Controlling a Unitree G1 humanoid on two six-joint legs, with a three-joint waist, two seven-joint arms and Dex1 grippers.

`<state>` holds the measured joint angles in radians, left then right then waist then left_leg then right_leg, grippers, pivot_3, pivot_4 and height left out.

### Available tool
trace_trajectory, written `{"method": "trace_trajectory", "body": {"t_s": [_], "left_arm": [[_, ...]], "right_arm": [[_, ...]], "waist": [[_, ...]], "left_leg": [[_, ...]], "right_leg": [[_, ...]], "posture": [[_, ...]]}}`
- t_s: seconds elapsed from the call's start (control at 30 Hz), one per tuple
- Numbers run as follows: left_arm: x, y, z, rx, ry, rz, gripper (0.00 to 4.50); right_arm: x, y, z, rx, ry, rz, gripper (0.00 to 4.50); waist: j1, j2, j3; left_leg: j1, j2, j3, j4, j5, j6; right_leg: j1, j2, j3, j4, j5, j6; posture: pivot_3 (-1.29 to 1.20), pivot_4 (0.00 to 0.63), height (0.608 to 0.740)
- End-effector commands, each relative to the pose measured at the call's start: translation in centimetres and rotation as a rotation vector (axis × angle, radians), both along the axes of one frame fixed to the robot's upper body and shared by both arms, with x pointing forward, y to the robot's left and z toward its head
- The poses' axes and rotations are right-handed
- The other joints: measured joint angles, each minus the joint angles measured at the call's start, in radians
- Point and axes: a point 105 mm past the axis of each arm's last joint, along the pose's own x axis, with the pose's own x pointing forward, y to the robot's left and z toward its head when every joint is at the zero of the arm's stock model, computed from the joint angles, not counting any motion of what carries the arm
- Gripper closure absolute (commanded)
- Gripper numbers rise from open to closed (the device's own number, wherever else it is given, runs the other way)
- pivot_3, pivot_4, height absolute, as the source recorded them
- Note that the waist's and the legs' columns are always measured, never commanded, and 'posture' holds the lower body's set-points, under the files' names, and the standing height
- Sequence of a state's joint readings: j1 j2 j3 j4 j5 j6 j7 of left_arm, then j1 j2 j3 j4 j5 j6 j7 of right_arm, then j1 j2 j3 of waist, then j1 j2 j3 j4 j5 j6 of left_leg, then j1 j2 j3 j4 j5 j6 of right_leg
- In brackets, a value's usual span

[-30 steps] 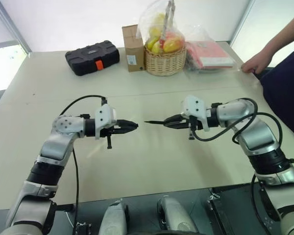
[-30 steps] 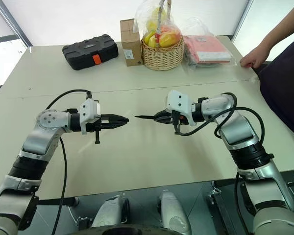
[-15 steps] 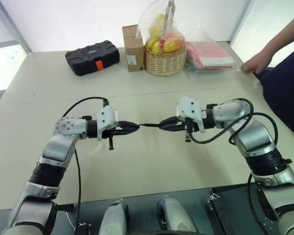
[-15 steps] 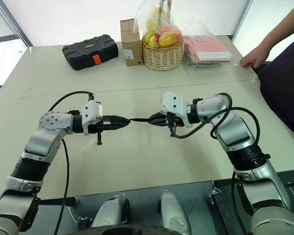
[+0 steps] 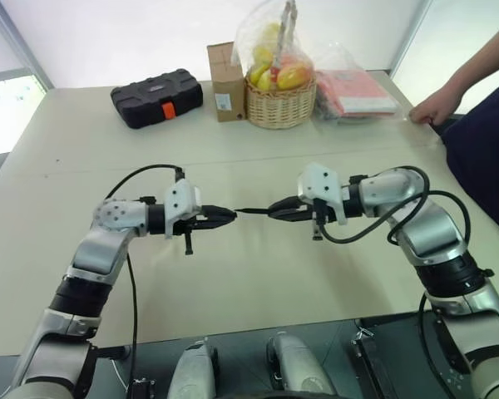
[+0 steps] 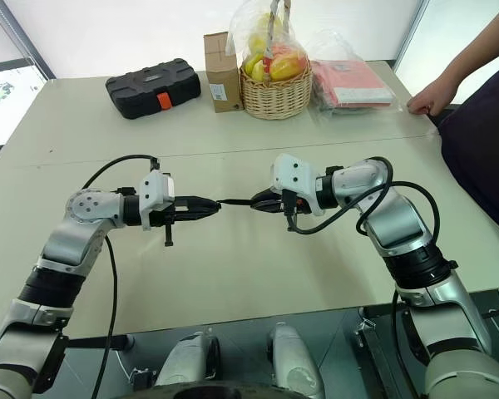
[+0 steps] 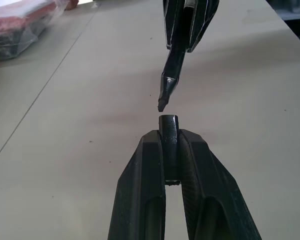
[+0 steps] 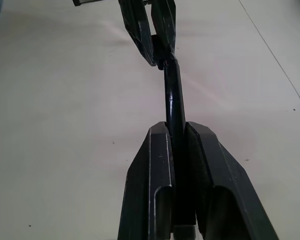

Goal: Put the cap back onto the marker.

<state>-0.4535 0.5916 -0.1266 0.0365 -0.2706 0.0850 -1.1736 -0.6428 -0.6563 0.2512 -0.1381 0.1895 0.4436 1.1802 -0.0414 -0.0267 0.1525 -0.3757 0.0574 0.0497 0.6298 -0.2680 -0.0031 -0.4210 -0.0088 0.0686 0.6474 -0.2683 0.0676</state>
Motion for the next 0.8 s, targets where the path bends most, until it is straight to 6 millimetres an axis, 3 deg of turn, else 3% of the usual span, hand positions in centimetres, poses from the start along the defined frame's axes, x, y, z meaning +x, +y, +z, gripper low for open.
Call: {"method": "trace_trajectory", "body": {"t_s": [0.03,0.57,0.8], "left_arm": [[-0.04,0.2,1.24,-0.001,-0.048,0.002,4.5],[0.27,-0.09,1.57,-0.015,-0.056,0.019,4.5],[-0.51,-0.5,1.03,-0.009,-0.038,-0.006,4.5]], "right_arm": [[0.02,0.18,0.86,0.005,-0.037,0.013,4.45],[-0.34,0.44,0.36,-0.002,-0.02,0.031,4.45],[-0.33,0.37,0.32,-0.006,-0.023,0.031,4.45]], "waist": [[0.0,0.0,0.0],[0.0,0.0,0.0],[-0.001,0.0,0.0]], "left_leg": [[0.0,0.0,0.0,0.0,0.0,0.0],[0.0,0.0,0.0,0.0,0.0,0.0],[0.0,0.0,0.0,0.0,0.0,0.0]], "right_leg": [[0.0,0.0,0.0,0.0,0.0,0.0],[0.0,0.0,0.0,0.0,0.0,0.0],[0.0,0.0,0.0,0.0,0.0,0.0]], "posture": [[0.0,0.15,0.74],[0.0,0.15,0.74],[0.0,0.15,0.74]]}}
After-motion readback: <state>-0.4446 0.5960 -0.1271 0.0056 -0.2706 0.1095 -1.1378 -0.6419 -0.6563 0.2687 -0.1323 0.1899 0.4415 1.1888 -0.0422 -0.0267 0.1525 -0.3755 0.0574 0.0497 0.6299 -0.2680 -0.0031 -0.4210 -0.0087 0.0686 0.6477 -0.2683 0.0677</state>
